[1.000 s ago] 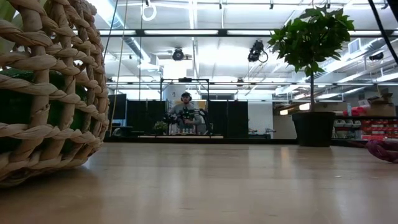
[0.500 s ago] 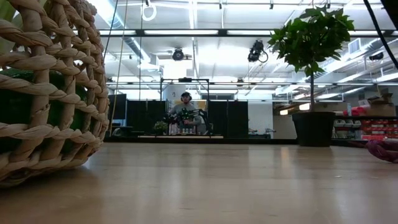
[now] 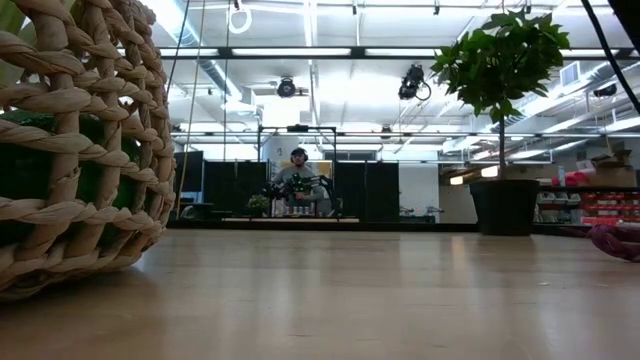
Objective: Build produce basket
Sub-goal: Put the orange into the basket
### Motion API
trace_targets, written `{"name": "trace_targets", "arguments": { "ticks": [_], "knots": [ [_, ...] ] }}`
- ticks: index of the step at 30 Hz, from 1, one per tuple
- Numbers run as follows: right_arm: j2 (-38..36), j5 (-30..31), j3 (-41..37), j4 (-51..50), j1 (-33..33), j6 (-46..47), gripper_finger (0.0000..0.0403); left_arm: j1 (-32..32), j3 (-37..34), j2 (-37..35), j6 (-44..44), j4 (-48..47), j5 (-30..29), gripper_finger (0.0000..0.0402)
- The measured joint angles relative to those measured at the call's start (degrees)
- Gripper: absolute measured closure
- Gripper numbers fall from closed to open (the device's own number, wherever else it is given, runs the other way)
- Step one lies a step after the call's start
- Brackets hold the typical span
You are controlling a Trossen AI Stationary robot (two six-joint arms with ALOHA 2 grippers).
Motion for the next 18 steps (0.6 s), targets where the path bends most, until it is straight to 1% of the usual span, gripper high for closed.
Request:
{"name": "trace_targets", "arguments": {
  "ticks": [3, 8, 11, 16, 18],
  "knots": [
    [-0.1, -3.1, 0.0, 0.1, 0.0, 0.0, 0.0109, -0.6, 0.0, -0.1, -0.8, 2.6, 0.9, 0.0021],
    [-0.3, -7.2, -1.3, 4.0, 0.4, 0.4, 0.0109, -1.8, 2.1, -0.2, -2.2, 4.0, 0.8, 0.0021],
    [-0.4, -9.0, -2.6, 7.5, 0.7, 1.3, 0.0109, -1.8, 3.8, -0.3, -1.5, 3.8, -2.5, 0.0021],
    [-0.5, -8.8, -2.9, 7.7, 0.7, 2.1, 0.0109, -1.7, 5.2, -0.3, 2.8, 8.9, -10.0, 0.0021],
    [-0.5, -8.4, -2.9, 7.9, 0.6, 1.7, 0.0109, -1.7, 5.2, -0.1, 4.0, 9.6, -12.0, 0.0021]
  ]
}}
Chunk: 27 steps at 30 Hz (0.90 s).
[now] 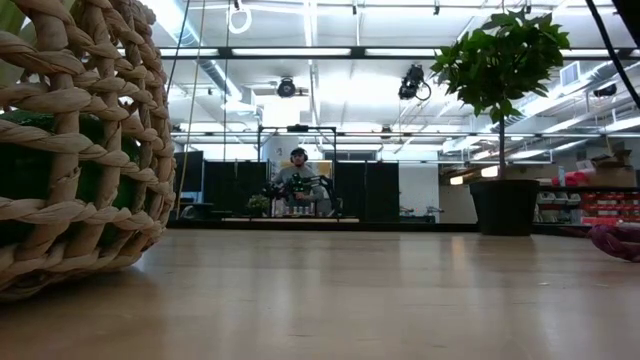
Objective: Build produce basket
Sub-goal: Put the orange into the basket
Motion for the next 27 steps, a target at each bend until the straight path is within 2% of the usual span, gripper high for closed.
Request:
{"name": "trace_targets", "arguments": {
  "ticks": [7, 16, 27],
  "knots": [
    [0.0, 1.4, 0.0, 0.3, -0.7, 0.4, 0.0109, 0.4, 0.0, 3.8, 0.3, 0.0, 0.2, 0.0021],
    [0.5, 2.2, -0.3, -0.3, -1.9, 0.7, 0.0109, -0.1, 0.1, 8.0, -3.1, -9.9, 5.9, 0.0021],
    [0.6, 2.6, -0.3, -1.6, -1.6, 0.5, 0.0109, -4.0, 0.2, 8.4, -7.8, -12.5, 8.6, 0.0021]
  ]
}}
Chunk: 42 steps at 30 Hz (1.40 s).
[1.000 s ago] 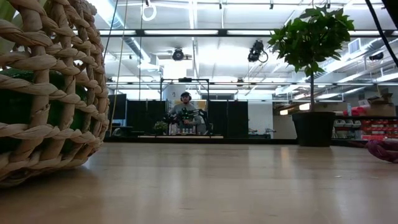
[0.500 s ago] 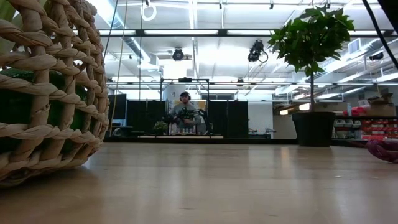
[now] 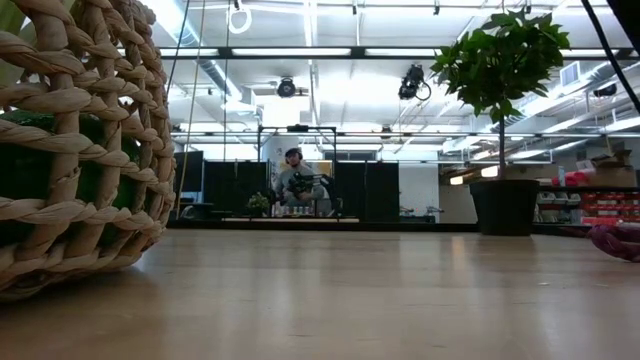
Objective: Build produce basket
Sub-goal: Put the orange into the basket
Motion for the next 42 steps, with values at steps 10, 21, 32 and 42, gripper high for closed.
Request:
{"name": "trace_targets", "arguments": {
  "ticks": [10, 21, 32, 42],
  "knots": [
    [1.7, 0.0, 0.2, 7.0, 0.5, 1.7, 0.0111, -5.2, -0.2, 0.2, -7.1, 0.1, 4.8, 0.0021],
    [-2.5, -1.0, 0.2, -29.8, -1.3, -6.5, 0.0115, -6.7, -0.2, 0.2, -9.8, 0.4, -0.1, 0.0021],
    [-10.2, -2.2, 0.2, -65.1, 0.1, -2.6, 0.0097, -1.0, -0.2, 0.2, 0.4, 0.4, -2.4, 0.0021],
    [-10.5, -2.9, -4.1, -79.1, 5.7, 8.3, 0.0048, 10.3, -0.2, 0.1, 18.9, 0.4, 3.6, 0.0021]
  ]
}}
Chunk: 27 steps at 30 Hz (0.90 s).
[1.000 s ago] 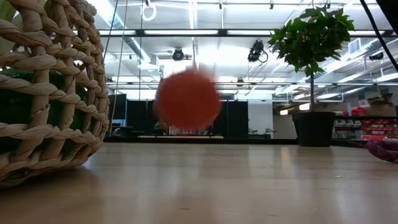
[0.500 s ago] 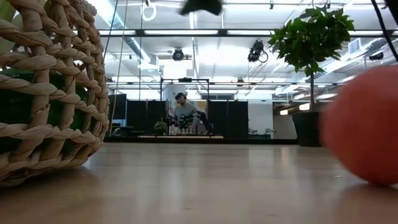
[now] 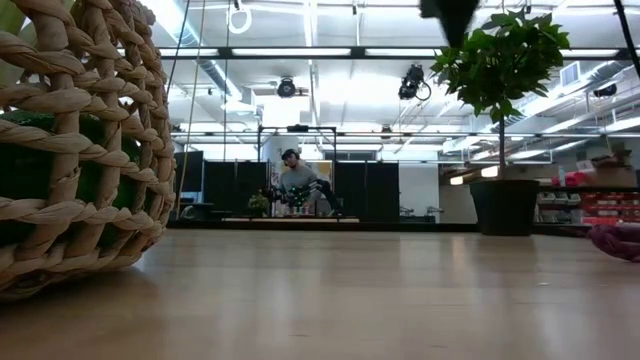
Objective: Build produce basket
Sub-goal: Put the orange into the basket
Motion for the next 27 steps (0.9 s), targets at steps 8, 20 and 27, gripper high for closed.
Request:
{"name": "trace_targets", "arguments": {
  "ticks": [8, 20, 27],
  "knots": [
    [-1.7, -5.5, -8.6, 0.5, 4.2, 14.1, 0.0018, 7.0, 0.0, 0.0, 15.9, 0.9, 3.1, 0.0021],
    [-1.9, -7.9, -12.5, 4.7, 17.9, 38.6, 0.0016, 14.5, 0.0, 0.0, 25.6, 10.7, 15.0, 0.0021],
    [-1.8, -3.1, -12.5, 8.7, 25.8, 46.5, 0.0022, 11.1, 0.0, 2.2, 17.2, 23.1, 13.4, 0.0021]
  ]
}}
